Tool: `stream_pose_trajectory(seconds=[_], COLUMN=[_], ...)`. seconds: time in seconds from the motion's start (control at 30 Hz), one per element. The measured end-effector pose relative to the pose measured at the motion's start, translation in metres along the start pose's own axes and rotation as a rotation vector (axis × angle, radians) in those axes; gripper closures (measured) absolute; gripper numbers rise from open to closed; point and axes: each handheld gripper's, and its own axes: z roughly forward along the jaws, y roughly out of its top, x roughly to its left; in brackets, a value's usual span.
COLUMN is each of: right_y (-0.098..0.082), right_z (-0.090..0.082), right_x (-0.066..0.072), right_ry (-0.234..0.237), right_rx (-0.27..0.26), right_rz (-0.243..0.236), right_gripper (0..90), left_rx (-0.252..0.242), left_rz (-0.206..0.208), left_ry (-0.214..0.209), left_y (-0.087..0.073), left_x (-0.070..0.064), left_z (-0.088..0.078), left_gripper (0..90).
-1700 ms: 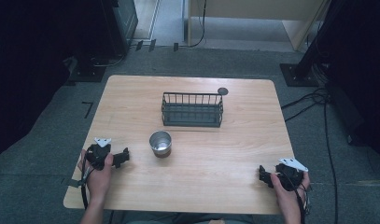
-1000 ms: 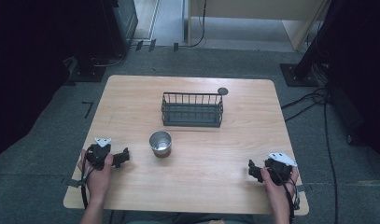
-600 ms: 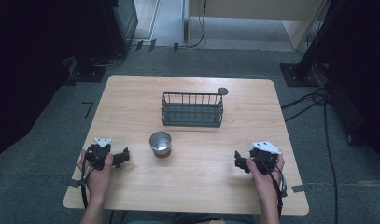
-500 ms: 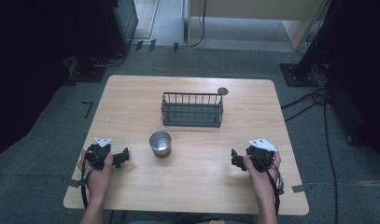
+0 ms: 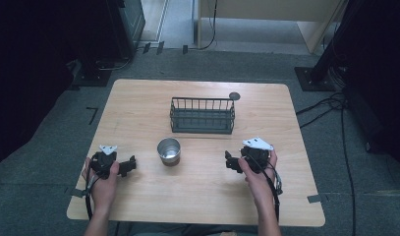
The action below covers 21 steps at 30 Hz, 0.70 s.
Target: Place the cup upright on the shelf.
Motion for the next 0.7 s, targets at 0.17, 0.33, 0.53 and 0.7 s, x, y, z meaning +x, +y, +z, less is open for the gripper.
stream_pose_trajectory(seconds=[0.17,0.33,0.53,0.7], right_y=[0.006,0.009,0.014,0.017], right_z=[0.005,0.008,0.012,0.016], right_x=[0.011,0.02,0.032,0.04], right_ry=[0.024,0.04,0.064,0.081], right_rx=[-0.004,0.001,0.003,0.007], right_rz=[-0.005,-0.018,-0.027,-0.034], right_gripper=[5.3,5.4,5.4,5.4], left_rx=[0.0,0.0,0.0,0.0], left_rz=[0.0,0.0,0.0,0.0], left_ry=[0.0,0.0,0.0,0.0], left_y=[0.0,0.0,0.0,0.0], left_x=[0.0,0.0,0.0,0.0], left_z=[0.0,0.0,0.0,0.0], left_gripper=[0.0,0.0,0.0,0.0])
